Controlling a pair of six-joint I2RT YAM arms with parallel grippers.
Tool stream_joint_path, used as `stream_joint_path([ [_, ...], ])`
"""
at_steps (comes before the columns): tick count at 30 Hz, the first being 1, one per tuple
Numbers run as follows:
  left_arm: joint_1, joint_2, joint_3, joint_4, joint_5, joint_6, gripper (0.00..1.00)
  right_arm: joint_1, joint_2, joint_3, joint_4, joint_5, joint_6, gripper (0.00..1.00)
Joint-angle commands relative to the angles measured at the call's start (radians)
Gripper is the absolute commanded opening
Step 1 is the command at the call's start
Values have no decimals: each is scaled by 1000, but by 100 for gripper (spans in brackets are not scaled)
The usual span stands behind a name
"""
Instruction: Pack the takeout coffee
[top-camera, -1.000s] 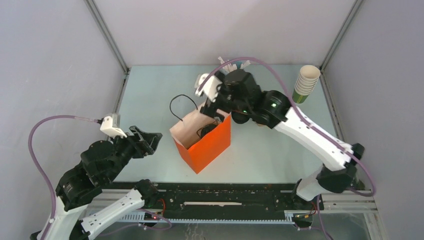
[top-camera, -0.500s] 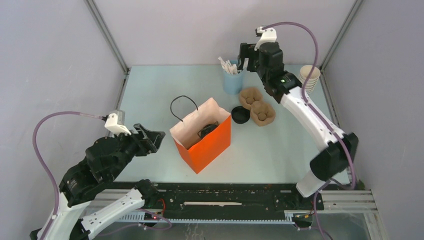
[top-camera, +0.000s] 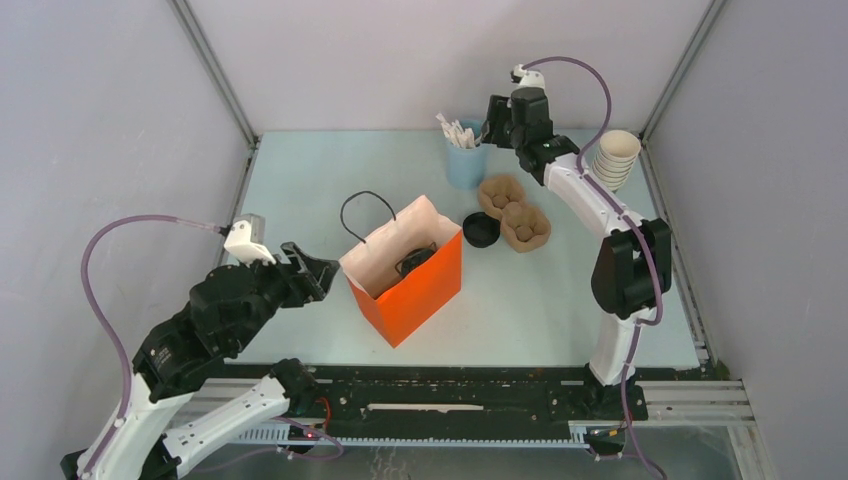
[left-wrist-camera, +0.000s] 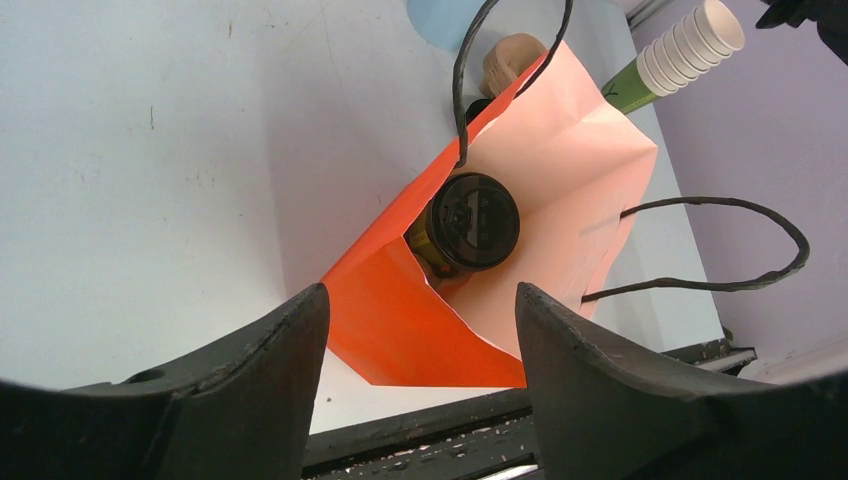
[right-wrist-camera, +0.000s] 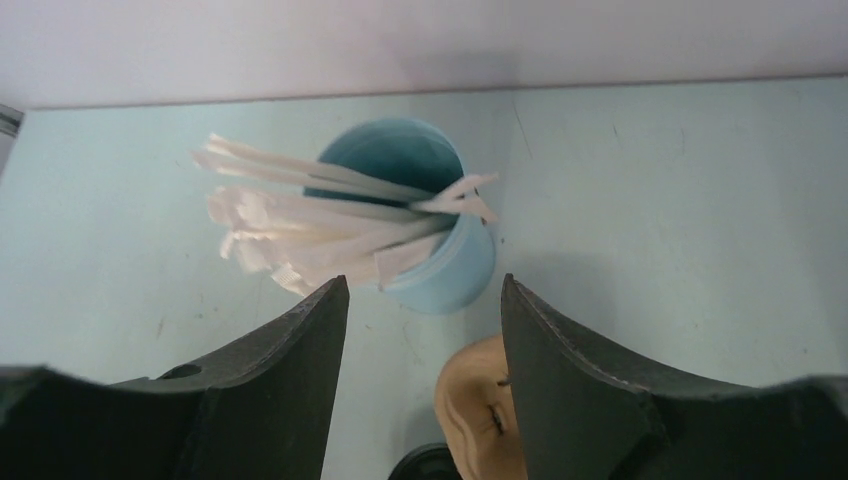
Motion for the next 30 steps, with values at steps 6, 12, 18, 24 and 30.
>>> stream_joint_path([
  [6, 4, 11, -21, 39, -9, 21, 73, 1, 82, 126, 69, -30, 2, 49],
  [12, 3, 11, -24, 37, -13, 22, 73, 21, 138, 196, 22, 0, -21, 49],
  [18, 3, 7, -31, 36, -12, 20, 73, 32, 139, 190, 7, 40, -48, 32],
  [24, 4, 4, -32, 43, -9, 16, 73, 59, 73, 220, -42, 104, -109, 6],
  [30, 4, -7, -51, 60, 4, 7, 73, 120, -119, 190, -60, 246, -249, 0],
])
